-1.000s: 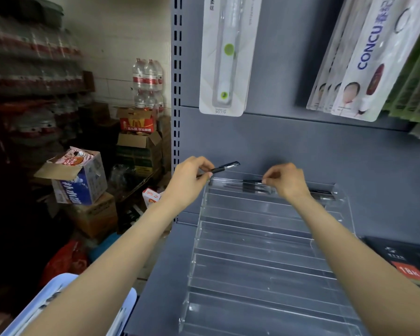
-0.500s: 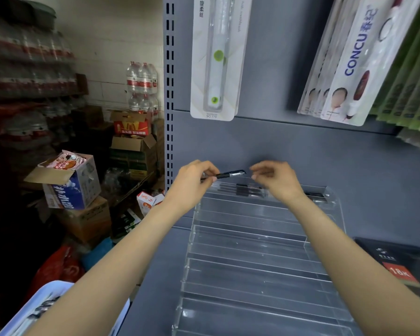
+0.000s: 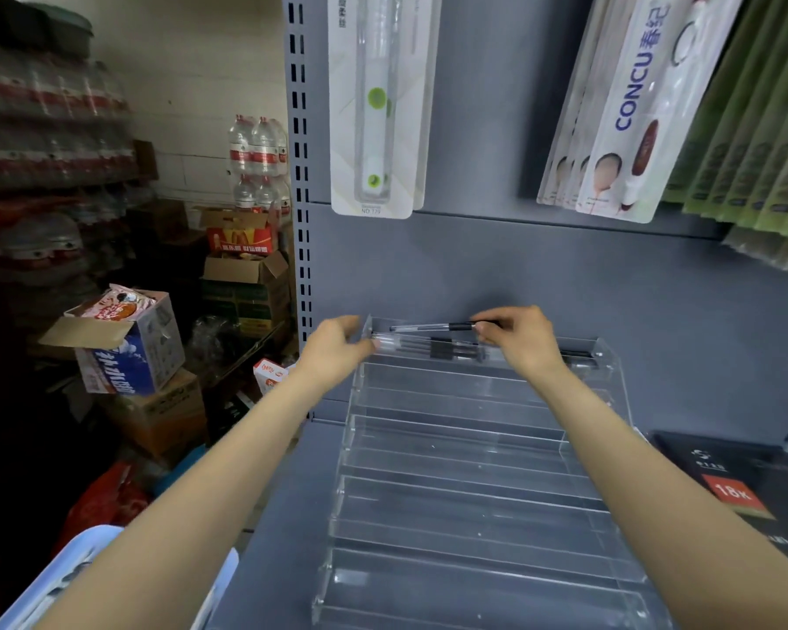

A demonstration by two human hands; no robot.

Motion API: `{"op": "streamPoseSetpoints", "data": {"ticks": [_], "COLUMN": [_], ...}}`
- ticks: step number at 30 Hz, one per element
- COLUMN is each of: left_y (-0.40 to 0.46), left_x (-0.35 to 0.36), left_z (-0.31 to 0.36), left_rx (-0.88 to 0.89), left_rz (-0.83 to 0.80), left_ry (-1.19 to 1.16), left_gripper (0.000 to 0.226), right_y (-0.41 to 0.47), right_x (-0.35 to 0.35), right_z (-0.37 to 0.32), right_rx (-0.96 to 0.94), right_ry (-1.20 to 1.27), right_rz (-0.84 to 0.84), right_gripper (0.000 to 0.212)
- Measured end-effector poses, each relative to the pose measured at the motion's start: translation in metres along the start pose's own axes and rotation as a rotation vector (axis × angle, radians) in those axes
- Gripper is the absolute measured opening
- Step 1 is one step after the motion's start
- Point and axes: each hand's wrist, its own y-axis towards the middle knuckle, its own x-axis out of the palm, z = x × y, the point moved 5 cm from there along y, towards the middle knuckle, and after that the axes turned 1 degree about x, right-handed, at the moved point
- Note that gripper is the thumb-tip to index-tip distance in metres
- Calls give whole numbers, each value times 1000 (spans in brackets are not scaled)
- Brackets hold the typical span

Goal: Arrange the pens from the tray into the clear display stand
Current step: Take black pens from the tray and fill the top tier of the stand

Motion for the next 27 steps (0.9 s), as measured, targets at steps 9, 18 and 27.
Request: {"op": "streamPoseSetpoints", "data": {"ticks": [9,18,27], "left_y": [-4,-5,-29], "left_x": [2,1,-26], "left_z": [-6,-6,15], "left_rx": [8,1,140], "left_rz": [-37,-25,309], "left_ry": [-137,-130,-15], "left_gripper": [45,45,29], "right_y": [18,23,-26], "right_x": [16,30,43], "right_z": [-3,-2,-53], "right_rx": [-46,-8,-180], "right_ry": [-292,-330,-103], "right_rz": [-26,-77,-79], "right_gripper": [6,12,15]}}
